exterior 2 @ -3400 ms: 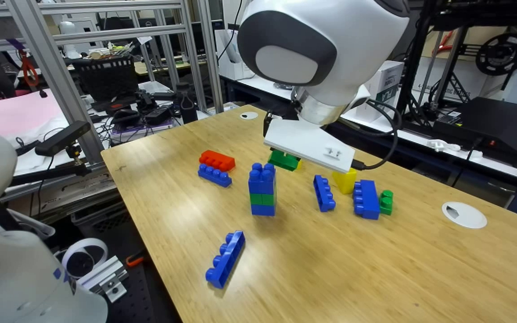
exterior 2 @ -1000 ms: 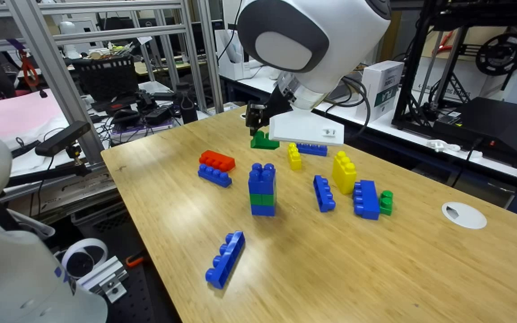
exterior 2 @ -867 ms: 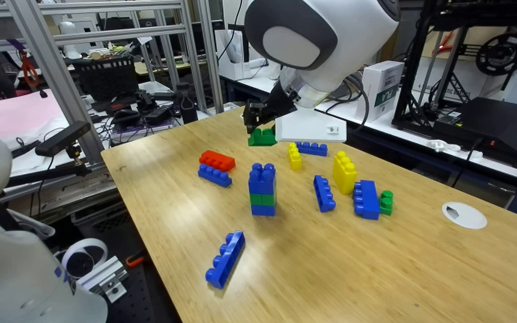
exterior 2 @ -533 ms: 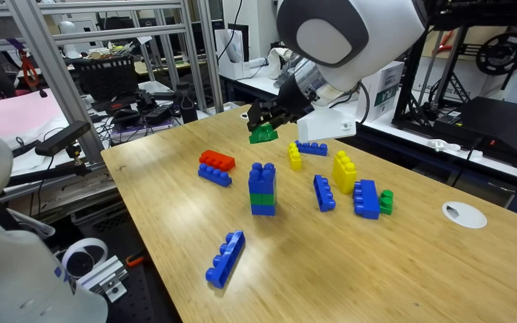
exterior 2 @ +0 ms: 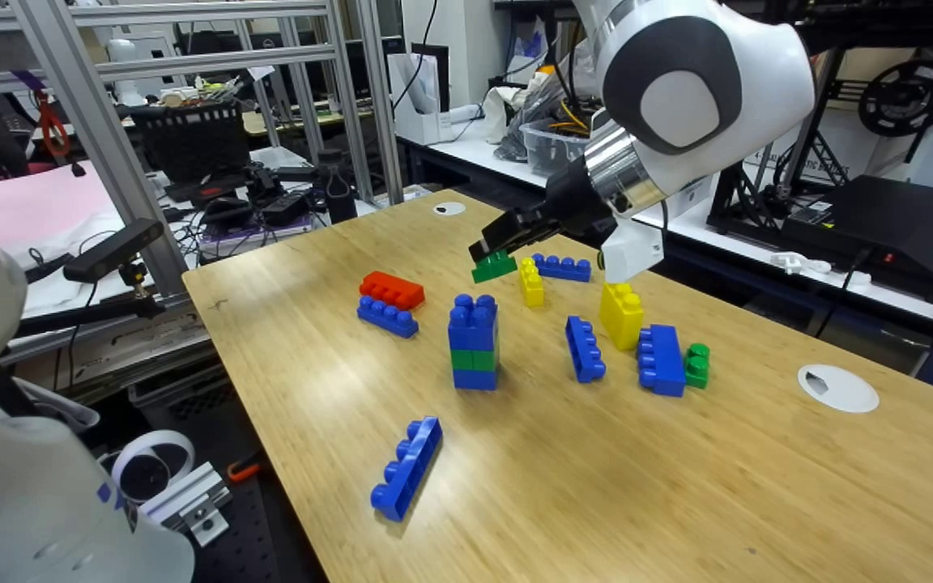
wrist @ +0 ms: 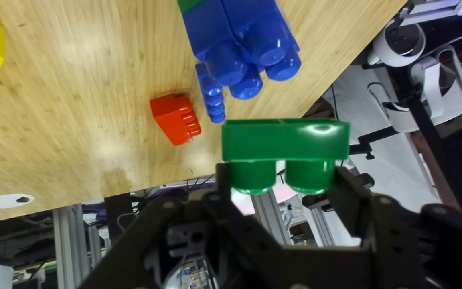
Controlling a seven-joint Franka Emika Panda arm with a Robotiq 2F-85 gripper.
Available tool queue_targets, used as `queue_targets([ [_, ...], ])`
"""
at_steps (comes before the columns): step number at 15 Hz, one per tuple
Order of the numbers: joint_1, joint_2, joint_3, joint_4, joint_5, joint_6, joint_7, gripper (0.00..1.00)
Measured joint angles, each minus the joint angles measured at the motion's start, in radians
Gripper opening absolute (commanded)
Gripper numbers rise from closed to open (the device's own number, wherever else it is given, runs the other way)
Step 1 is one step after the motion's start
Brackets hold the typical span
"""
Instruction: Move the stack of blocks to the right then place a green block on the top
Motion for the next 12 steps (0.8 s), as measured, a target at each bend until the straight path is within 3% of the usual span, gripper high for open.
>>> queue_targets([
  [12, -0.056, 0.170, 0.064, 0.161, -0.039, -0.171, -0.135, 0.38],
])
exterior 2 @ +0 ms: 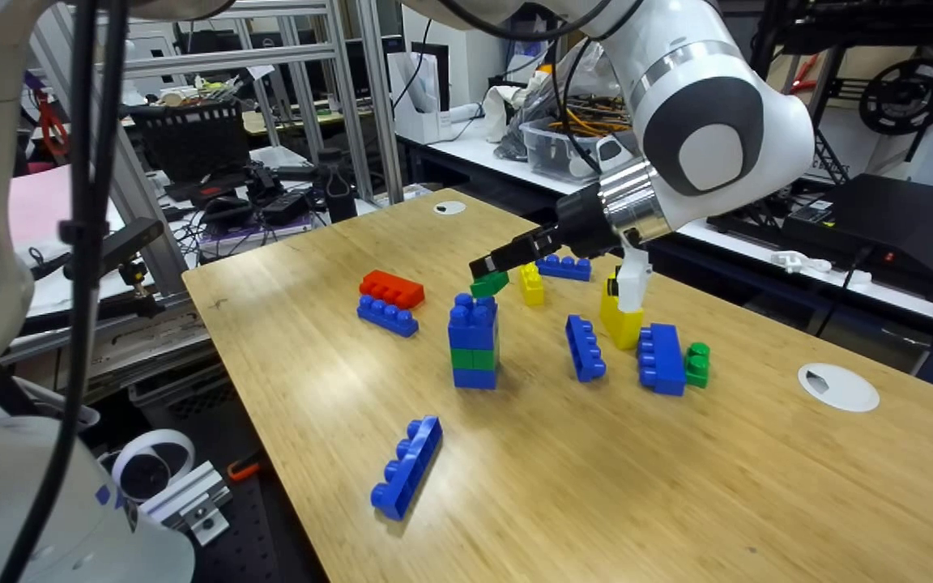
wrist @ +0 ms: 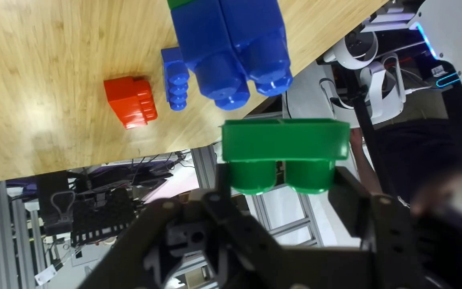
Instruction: Move the stack of blocks to the right then place a green block on the top
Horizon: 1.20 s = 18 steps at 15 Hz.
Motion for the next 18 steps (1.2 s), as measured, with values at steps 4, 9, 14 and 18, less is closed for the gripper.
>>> queue_targets([
  [4, -0.008, 0.026, 0.003, 0.011, 0.000, -0.030, -0.036, 0.38],
  [9, -0.013, 0.050, 0.013, 0.019, 0.000, -0.034, -0.076, 0.38],
  [14, -0.014, 0.062, 0.028, 0.026, 0.000, -0.034, -0.113, 0.38],
  [18, -0.014, 0.085, 0.037, 0.038, 0.000, -0.034, -0.148, 0.38],
])
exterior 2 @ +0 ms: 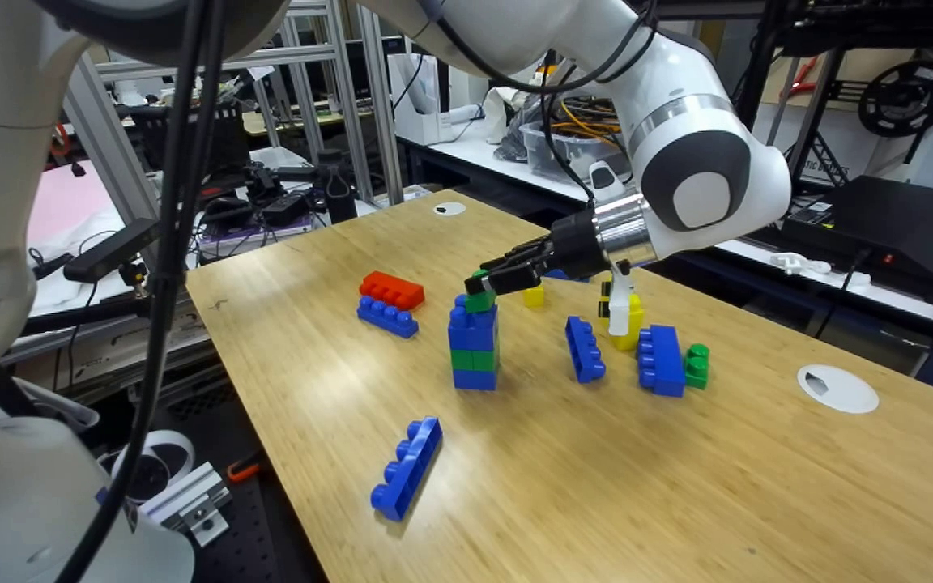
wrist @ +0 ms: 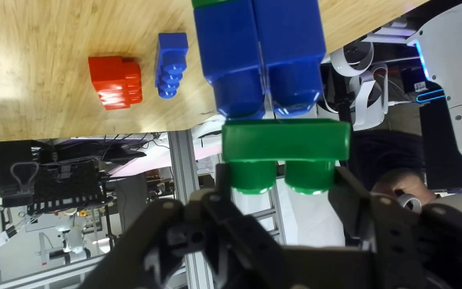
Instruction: Move the stack of blocks to the right then place a green block on the top
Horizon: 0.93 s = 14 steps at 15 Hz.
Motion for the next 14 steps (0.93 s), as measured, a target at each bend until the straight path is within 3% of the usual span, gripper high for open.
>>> queue_targets([
  [14, -0.025, 0.052, 0.001, 0.028, 0.002, 0.000, -0.108, 0.38],
])
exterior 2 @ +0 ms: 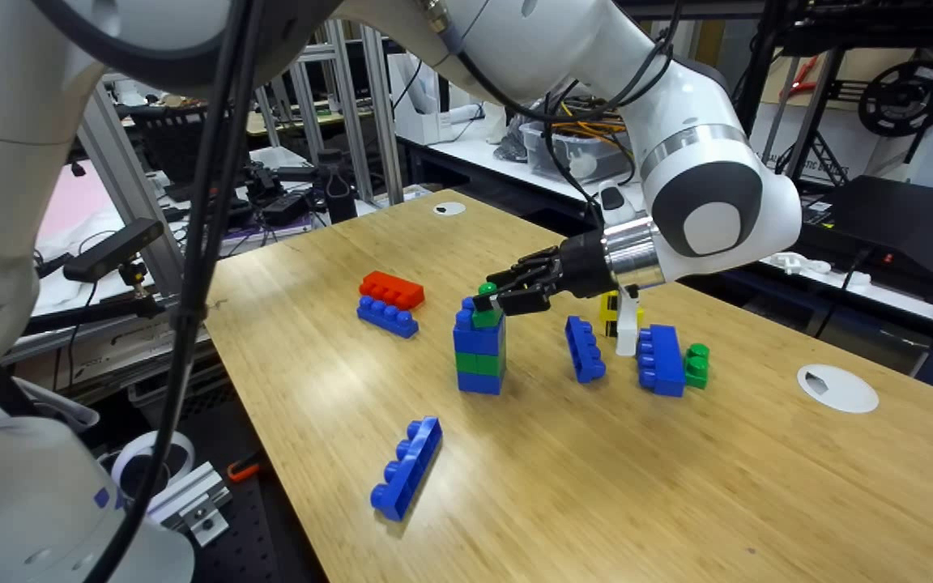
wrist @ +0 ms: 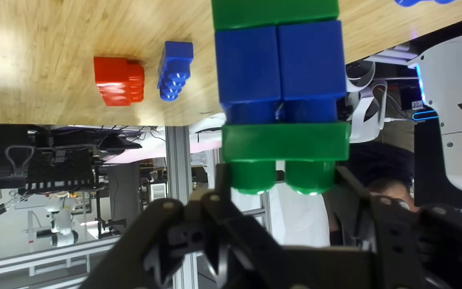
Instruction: Move the stack of blocks to the right then place a green block on the top
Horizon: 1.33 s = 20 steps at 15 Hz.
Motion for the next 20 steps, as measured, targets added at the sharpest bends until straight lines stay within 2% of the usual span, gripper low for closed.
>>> queue_targets([
  [7, -0.009, 0.028, 0.005, 0.025, 0.007, -0.025, -0.002, 0.38],
  [20, -0.034, 0.133, 0.006, 0.119, 0.043, -0.150, -0.002, 0.38],
])
